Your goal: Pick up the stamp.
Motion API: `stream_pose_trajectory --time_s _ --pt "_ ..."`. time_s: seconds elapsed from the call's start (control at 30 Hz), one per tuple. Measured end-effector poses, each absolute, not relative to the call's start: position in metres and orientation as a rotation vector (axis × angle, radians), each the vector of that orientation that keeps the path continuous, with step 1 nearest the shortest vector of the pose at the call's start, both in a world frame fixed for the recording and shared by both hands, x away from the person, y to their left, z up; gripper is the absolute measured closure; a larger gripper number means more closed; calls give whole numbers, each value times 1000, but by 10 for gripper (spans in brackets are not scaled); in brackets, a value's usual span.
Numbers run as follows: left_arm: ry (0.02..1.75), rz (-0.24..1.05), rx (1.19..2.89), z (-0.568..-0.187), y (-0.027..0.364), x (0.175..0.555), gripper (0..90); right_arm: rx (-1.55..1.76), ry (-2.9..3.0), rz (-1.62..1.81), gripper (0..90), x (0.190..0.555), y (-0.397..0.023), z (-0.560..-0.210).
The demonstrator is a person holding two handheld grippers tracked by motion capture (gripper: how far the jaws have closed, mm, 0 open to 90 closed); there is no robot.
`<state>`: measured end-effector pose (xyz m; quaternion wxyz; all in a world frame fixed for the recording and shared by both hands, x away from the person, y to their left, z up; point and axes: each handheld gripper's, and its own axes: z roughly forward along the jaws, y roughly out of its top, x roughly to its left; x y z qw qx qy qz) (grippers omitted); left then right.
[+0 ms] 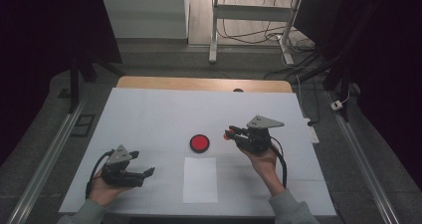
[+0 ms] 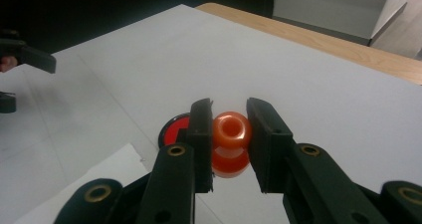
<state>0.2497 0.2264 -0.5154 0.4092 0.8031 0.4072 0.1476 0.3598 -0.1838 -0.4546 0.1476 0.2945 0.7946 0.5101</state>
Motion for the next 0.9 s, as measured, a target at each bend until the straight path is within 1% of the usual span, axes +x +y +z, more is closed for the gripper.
stream_pose_trajectory --time_s 0.43,0.9 --pt "1032 371 2022 -516 226 250 144 802 2342 1502 718 346 -173 -457" --pt "1034 371 2027 -517 226 251 145 771 2390 1520 717 338 -161 -461"
